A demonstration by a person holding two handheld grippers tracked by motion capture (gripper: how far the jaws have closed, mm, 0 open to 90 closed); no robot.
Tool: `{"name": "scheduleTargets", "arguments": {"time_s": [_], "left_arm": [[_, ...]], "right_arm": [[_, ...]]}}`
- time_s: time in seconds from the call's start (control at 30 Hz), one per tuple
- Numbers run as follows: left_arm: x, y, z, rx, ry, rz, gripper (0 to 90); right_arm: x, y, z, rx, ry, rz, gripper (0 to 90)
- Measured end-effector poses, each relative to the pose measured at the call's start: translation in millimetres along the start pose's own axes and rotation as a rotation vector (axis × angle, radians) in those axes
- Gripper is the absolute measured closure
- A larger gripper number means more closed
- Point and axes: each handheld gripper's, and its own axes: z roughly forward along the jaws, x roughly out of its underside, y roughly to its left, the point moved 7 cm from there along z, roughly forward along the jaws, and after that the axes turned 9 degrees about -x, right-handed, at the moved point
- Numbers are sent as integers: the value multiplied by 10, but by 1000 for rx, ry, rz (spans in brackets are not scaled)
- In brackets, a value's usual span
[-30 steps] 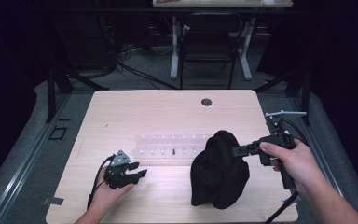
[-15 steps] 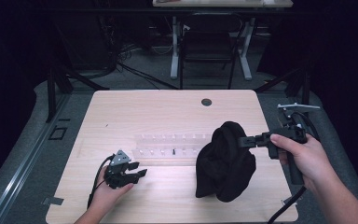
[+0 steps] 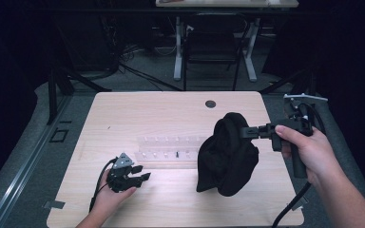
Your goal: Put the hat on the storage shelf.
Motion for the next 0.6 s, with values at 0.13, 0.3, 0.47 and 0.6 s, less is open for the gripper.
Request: {"name": "scheduleTargets", "arguments": {"time_s": [0.13, 0.3, 0.47, 0.6], "left_arm": [[6, 11, -3, -10, 5, 8, 502], [10, 10, -1, -14, 10, 24, 498], [11, -4, 4, -13, 7, 24, 494], [7, 10, 0, -13, 5, 29, 492]], "right_arm": [[-60, 47, 6, -3, -7, -11, 880], [-142, 119, 46, -7, -15, -27, 880], [-216, 164, 118, -1, -10, -36, 880], [-273, 186, 176, -3, -15, -39, 880]]}}
